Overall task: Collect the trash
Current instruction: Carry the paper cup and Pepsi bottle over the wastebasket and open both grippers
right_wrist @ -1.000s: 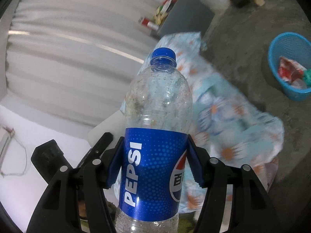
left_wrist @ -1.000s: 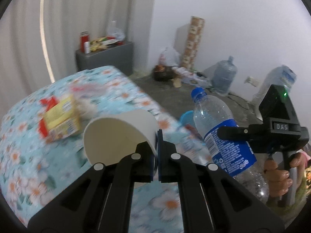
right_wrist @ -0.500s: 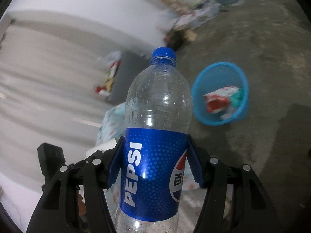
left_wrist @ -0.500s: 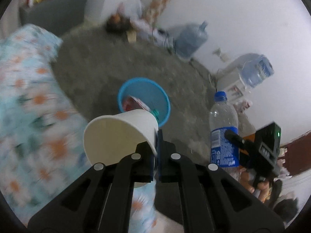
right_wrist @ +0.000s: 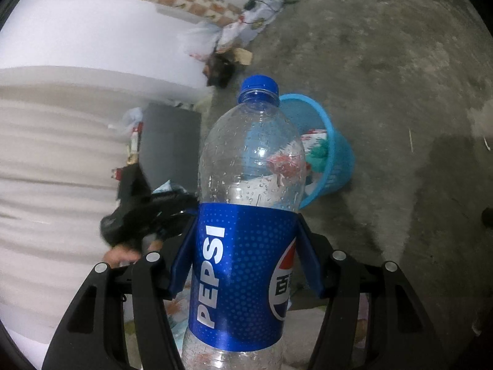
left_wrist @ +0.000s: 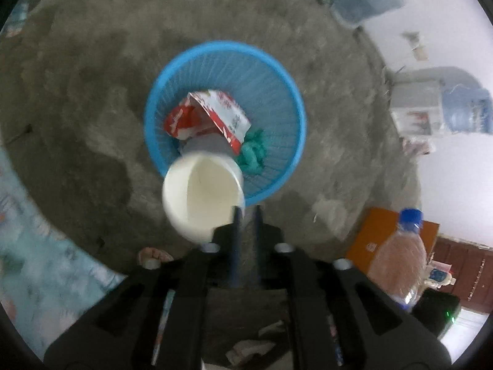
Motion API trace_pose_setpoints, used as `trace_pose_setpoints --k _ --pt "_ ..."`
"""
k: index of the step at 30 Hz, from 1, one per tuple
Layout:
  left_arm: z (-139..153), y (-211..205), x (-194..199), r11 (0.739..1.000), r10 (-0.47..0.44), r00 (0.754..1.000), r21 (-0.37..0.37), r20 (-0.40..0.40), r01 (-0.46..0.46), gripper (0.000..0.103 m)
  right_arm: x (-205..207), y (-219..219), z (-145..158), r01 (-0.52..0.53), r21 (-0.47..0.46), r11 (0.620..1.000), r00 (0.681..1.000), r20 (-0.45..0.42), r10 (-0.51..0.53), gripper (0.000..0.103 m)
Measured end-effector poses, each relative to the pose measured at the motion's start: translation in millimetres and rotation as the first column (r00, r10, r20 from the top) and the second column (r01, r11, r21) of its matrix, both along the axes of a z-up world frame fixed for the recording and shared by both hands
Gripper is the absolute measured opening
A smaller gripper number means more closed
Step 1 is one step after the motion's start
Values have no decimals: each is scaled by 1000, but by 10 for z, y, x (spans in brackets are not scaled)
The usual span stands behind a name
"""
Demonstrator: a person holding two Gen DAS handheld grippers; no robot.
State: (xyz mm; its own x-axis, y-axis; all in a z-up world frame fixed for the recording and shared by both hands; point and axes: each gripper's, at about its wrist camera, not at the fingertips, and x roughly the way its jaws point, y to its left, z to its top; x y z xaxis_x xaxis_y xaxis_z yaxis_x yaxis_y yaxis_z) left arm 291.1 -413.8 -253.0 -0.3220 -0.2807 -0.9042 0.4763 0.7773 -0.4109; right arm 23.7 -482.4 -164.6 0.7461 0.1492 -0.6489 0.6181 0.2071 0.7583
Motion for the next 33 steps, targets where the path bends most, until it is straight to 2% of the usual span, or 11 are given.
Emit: trace_pose_setpoints --k 2,8,14,16,19,22,23,25,26,29,33 --pt "-198 -132 32 997 -22 999 71 39 19 46 17 -29 -67 5 8 1000 1000 -17 -4 59" --pt "-426 -178 208 996 37 997 85 62 -42 49 92 -73 -183 -2 4 1000 999 -54 2 59" --pt "-107 -79 360 997 19 990 71 139 -29 62 355 -121 -331 -18 59 998 999 -34 21 60" --pt "139 11 405 999 14 987 36 158 -20 63 564 -147 -490 -17 156 988 1000 7 16 60" --pt "598 258 461 1000 11 983 -31 184 -5 64 857 -200 -798 25 337 941 998 49 -44 60" --pt "1012 551 492 996 25 972 -88 232 -4 68 1150 -269 -1116 143 481 865 986 10 -168 61" --pt "1146 676 497 994 33 967 -106 255 -6 73 1236 -288 -1245 197 533 823 975 -16 -223 62" --pt "1347 917 490 992 50 955 -126 292 -14 73 1322 -286 -1460 286 616 734 949 -76 -306 64" --pt "1406 1018 477 992 55 951 -125 305 -17 73 1377 -292 -1578 332 651 683 931 -111 -347 71" --pt "1530 1349 372 994 60 937 -108 344 -24 74 1451 -282 -1704 346 671 656 922 -112 -371 74" --pt "1698 1716 143 991 29 923 -130 384 23 74 1326 -190 -1648 337 640 691 927 -98 -361 74"
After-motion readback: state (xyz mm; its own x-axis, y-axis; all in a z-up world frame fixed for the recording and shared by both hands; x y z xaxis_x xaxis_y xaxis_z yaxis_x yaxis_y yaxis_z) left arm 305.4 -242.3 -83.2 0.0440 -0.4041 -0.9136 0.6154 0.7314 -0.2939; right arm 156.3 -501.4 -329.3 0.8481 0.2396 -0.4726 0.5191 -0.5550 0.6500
